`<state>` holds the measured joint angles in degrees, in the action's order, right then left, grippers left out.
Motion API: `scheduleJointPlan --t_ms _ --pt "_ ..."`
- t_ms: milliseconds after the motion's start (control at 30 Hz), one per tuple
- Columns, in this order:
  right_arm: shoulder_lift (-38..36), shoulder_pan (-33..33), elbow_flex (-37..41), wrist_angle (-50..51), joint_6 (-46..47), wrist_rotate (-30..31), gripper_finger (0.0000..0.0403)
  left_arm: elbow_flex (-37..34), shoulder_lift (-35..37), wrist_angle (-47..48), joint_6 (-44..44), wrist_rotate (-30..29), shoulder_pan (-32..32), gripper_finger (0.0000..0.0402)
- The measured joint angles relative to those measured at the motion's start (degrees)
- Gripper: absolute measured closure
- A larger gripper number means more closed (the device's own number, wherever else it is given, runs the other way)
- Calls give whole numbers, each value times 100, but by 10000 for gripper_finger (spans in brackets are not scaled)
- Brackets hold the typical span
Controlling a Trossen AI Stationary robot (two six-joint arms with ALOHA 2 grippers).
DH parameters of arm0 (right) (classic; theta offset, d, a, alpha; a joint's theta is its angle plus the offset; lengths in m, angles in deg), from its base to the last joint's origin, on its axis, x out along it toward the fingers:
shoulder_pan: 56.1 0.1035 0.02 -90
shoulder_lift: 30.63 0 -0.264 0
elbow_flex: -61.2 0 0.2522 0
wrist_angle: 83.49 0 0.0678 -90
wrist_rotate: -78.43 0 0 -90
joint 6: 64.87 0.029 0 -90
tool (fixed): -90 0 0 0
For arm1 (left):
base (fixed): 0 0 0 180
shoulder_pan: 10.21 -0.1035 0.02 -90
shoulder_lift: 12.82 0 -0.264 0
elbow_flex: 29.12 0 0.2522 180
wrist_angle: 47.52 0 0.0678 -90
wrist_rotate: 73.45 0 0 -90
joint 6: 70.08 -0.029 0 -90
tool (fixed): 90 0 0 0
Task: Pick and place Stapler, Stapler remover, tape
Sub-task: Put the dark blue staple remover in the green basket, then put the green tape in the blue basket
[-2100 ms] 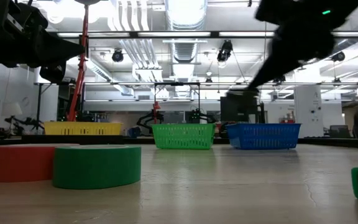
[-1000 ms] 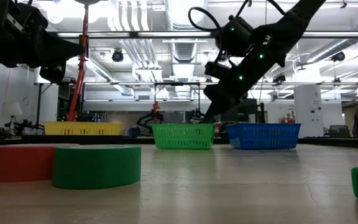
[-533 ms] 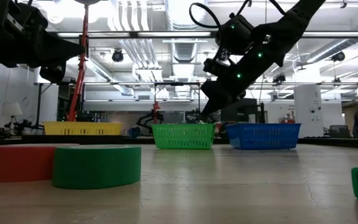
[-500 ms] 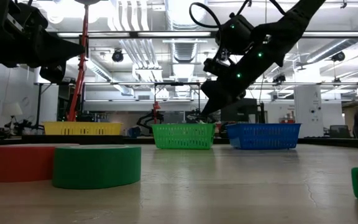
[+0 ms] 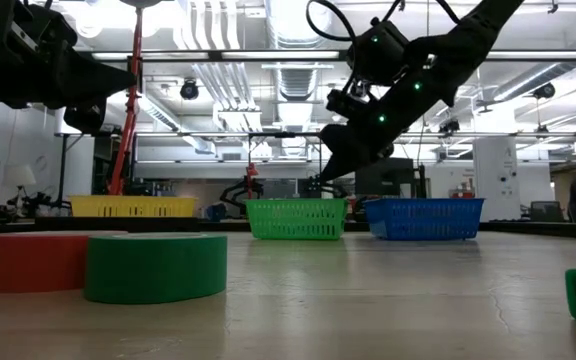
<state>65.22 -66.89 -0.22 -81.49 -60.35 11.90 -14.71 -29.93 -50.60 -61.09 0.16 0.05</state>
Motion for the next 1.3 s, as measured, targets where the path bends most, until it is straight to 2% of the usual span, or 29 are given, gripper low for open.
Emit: scheduleJointPlan --t_ms 100,300,600,933,1300 --pt "-80 82 3 -60 1 -72 308 0 0 -2 0 0 -2 392" --pt "-453 501 6 -47 -3 -778 286 0 0 -2 0 0 -2 392" --pt "-1076 1062 7 -55 -149 -792 278 0 -2 0 0 -2 -1 392" --pt "-1308 1655 7 -2 -72 -793 277 0 -1 -1 0 -1 -1 392" --pt "-1306 1705 7 -42 -164 -689 279 0 0 -2 0 0 -1 392"
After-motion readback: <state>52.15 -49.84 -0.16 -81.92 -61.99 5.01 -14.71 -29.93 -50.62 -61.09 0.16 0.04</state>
